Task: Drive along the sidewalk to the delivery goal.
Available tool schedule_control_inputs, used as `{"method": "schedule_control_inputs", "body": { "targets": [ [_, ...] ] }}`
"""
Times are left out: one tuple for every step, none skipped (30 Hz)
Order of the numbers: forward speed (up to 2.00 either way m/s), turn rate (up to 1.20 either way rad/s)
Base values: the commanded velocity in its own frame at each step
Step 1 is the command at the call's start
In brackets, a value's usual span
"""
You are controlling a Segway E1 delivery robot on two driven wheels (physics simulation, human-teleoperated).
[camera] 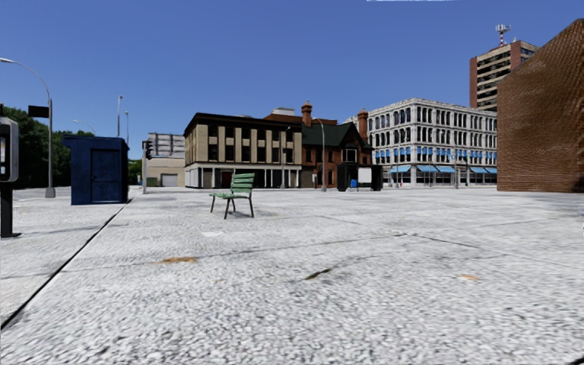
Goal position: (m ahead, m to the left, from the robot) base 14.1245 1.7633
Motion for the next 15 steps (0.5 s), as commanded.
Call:
{"method": "schedule_control_inputs", "body": {
  "targets": [
    [2.00, -0.34],
    [2.00, -0.34],
    [2.00, -0.34],
    [2.00, -0.34],
    [2.00, -0.34],
    [2.00, -0.34],
    [2.00, -0.34],
    [2.00, -0.27],
    [2.00, -0.27],
    [2.00, -0.17],
    [2.00, -0.13],
    [2.00, -0.12],
    [2.00, -0.12],
    [2.00, 0.00],
    [2.00, 0.00]
  ]
}}
